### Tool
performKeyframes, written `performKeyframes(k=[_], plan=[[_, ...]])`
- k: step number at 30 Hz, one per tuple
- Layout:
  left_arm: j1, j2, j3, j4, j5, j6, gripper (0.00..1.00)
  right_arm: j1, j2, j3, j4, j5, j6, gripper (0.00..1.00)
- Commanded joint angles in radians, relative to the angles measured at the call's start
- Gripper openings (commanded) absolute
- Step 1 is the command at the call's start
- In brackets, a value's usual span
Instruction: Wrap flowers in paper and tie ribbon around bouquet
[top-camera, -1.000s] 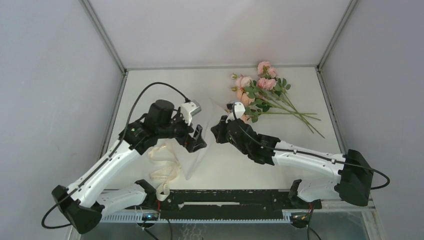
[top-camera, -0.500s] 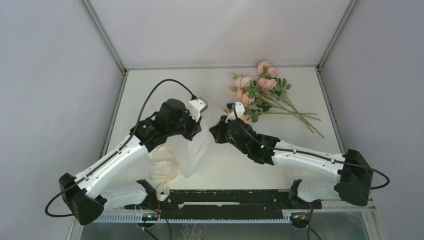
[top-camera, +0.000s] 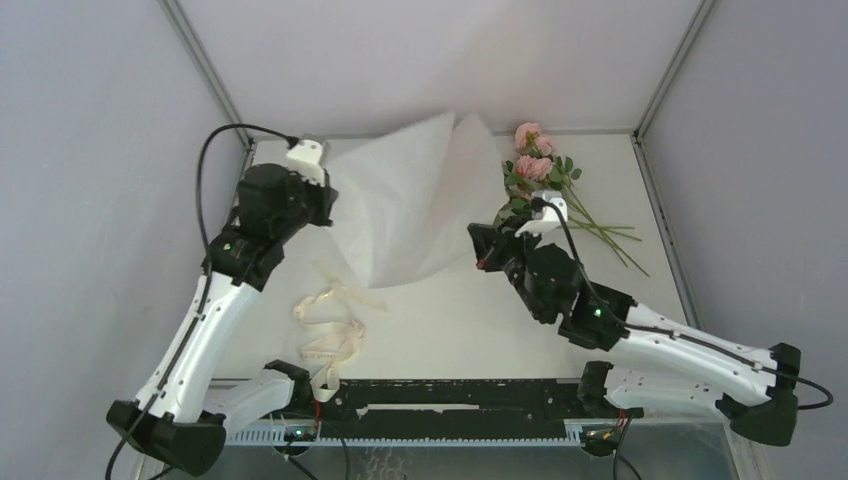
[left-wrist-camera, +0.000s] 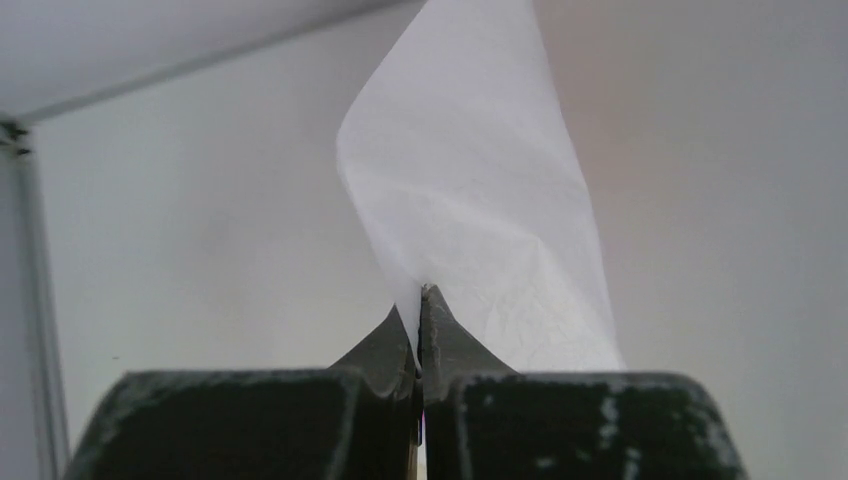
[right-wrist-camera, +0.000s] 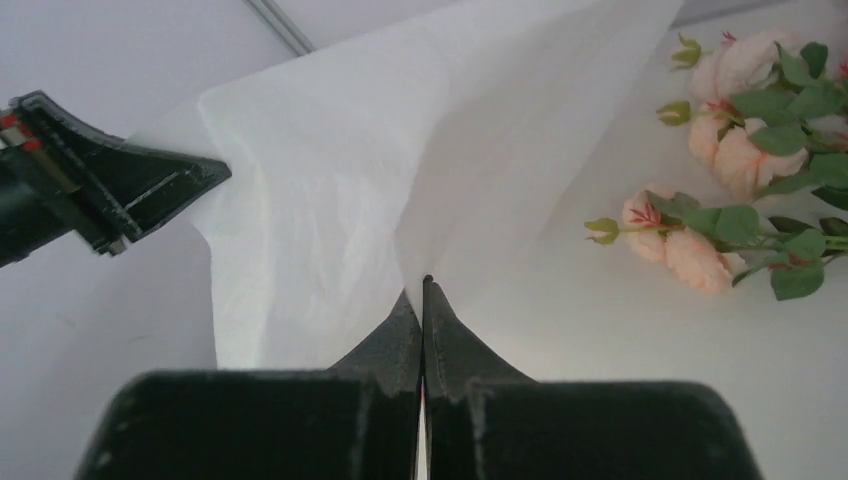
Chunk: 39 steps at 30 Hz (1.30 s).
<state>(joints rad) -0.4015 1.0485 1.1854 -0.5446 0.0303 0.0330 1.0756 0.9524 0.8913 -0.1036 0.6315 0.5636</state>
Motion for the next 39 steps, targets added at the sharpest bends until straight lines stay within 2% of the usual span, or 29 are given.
performKeyframes(k=[1, 6, 8, 10, 12, 15, 19, 23, 26, 30, 33, 36, 39], plan=[[0.12, -0.084, -0.021, 0.134, 0.047, -0.01, 0.0, 0.121, -0.033, 0.005, 0.007, 0.202, -0.083, 0.0], [0.32, -0.098, -0.206, 0.265, 0.077, -0.066, 0.0, 0.23, -0.018, -0.098, -0.004, 0.222, 0.094, 0.0], [0.39, -0.049, -0.251, 0.3, 0.094, -0.062, 0.0, 0.256, 0.011, -0.128, -0.021, 0.176, 0.174, 0.11], [0.459, 0.013, -0.278, 0.321, 0.101, -0.052, 0.0, 0.276, 0.045, -0.131, -0.06, 0.132, 0.205, 0.27], [0.507, 0.083, -0.281, 0.334, 0.111, -0.036, 0.0, 0.294, 0.05, -0.126, -0.105, 0.114, 0.198, 0.43], [0.558, 0.184, -0.267, 0.339, 0.133, 0.0, 0.0, 0.266, -0.009, -0.107, -0.196, 0.078, 0.139, 0.6], [0.583, 0.286, -0.247, 0.339, 0.121, 0.022, 0.0, 0.06, -0.115, -0.053, -0.355, -0.139, 0.057, 0.65], [0.607, 0.346, -0.231, 0.337, 0.102, 0.018, 0.0, -0.281, -0.141, -0.035, -0.443, -0.348, -0.003, 0.66], [0.615, 0.376, -0.221, 0.337, 0.065, 0.02, 0.0, -0.52, -0.068, -0.015, -0.431, -0.511, -0.101, 0.68], [0.63, 0.422, -0.181, 0.33, -0.005, 0.042, 0.0, -0.796, 0.135, 0.093, -0.44, -0.712, -0.211, 0.69], [0.646, 0.459, -0.134, 0.327, -0.084, 0.067, 0.0, -0.907, 0.328, 0.233, -0.509, -0.763, -0.268, 0.67], [0.657, 0.507, -0.081, 0.325, -0.15, 0.107, 0.0, -0.932, 0.509, 0.394, -0.605, -0.753, -0.374, 0.63], [0.659, 0.546, -0.053, 0.293, -0.138, 0.141, 0.0, -0.962, 0.68, 0.554, -0.691, -0.665, -0.489, 0.67]])
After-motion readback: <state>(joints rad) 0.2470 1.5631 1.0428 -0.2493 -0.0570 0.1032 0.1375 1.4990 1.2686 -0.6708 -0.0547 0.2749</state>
